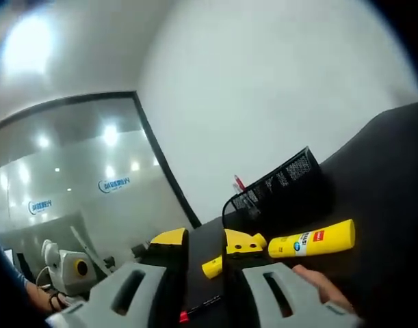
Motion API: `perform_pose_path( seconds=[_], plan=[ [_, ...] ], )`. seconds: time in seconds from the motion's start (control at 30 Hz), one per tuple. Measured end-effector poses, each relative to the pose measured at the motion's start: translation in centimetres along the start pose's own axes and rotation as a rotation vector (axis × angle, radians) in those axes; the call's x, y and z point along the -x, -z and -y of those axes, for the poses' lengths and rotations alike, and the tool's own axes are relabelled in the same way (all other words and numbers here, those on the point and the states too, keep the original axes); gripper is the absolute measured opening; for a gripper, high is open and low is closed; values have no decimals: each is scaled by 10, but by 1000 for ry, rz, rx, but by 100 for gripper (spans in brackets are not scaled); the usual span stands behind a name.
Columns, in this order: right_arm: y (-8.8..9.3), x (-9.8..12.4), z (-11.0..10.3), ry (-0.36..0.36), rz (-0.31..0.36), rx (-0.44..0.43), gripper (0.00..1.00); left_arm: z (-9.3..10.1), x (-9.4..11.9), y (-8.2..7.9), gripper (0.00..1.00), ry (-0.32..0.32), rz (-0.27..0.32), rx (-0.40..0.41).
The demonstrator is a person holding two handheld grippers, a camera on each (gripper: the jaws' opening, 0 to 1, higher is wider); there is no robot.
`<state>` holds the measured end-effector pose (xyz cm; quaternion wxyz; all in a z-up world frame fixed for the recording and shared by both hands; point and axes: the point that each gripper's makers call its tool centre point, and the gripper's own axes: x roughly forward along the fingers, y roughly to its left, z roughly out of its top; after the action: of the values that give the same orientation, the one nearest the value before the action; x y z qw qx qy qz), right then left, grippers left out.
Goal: Pick up pens and glue sticks and place them into the holder.
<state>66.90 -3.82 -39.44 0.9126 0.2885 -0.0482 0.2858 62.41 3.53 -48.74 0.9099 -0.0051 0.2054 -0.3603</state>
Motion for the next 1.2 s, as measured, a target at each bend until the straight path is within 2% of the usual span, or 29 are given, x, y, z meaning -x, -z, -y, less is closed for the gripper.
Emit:
perform_pose_path(
  seconds=[0.27, 0.37, 0.43, 0.47, 0.5, 0.53, 0.57, 0.63, 0.7, 0.77, 0.8, 0.83, 0.87, 0.93, 1.0, 1.07, 1.1, 1.2],
  plan=[
    [2, 1, -2, 8, -8, 0, 17, 20, 1, 1, 19, 76, -2, -8],
    [5, 1, -1, 22, -22, -15, 17, 18, 8, -11, 19, 95, 43, -10],
    [7, 0, 1, 41, -31, -19, 17, 10, 12, -29, 21, 113, 119, -28],
    [10, -1, 2, 53, -55, -20, 17, 2, 15, -35, 22, 95, 126, -43],
    [13, -2, 2, 62, -76, -20, 18, -2, 19, -45, 21, 110, 167, -76],
    [16, -2, 2, 70, -100, -16, 19, -9, 22, -55, 23, 110, 218, -69],
    [18, -3, 3, 89, -116, -7, 20, -19, 26, -59, 24, 96, 218, -73],
    [25, -2, 9, 159, -182, 34, 22, -38, 31, -80, 27, 86, 320, -112],
    [33, 3, 18, 244, -283, 74, 20, -57, 33, -91, 33, 65, 360, -127],
    [34, 4, 20, 285, -342, 117, 20, -72, 34, -99, 41, 75, 388, -116],
    [32, 3, 17, 277, -376, 159, 21, -80, 35, -105, 44, 83, 411, -114],
    [30, 3, 16, 277, -387, 178, 21, -77, 34, -109, 46, 94, 425, -108],
    [24, 4, 25, 277, -430, 211, 21, -79, 33, -112, 49, 113, 430, -103],
    [19, 1, 22, 267, -468, 281, 21, -86, 28, -114, 59, 114, 423, -114],
    [17, 0, 19, 264, -518, 314, 21, -87, 25, -115, 67, 142, 428, -130],
    [12, -3, 15, 263, -533, 316, 21, -90, 22, -114, 68, 161, 427, -127],
    [13, 0, 14, 262, -583, 310, 20, -88, 21, -111, 66, 183, 418, -141],
    [8, -1, 14, 287, -623, 323, 21, -97, 18, -105, 64, 158, 413, -166]
  ],
)
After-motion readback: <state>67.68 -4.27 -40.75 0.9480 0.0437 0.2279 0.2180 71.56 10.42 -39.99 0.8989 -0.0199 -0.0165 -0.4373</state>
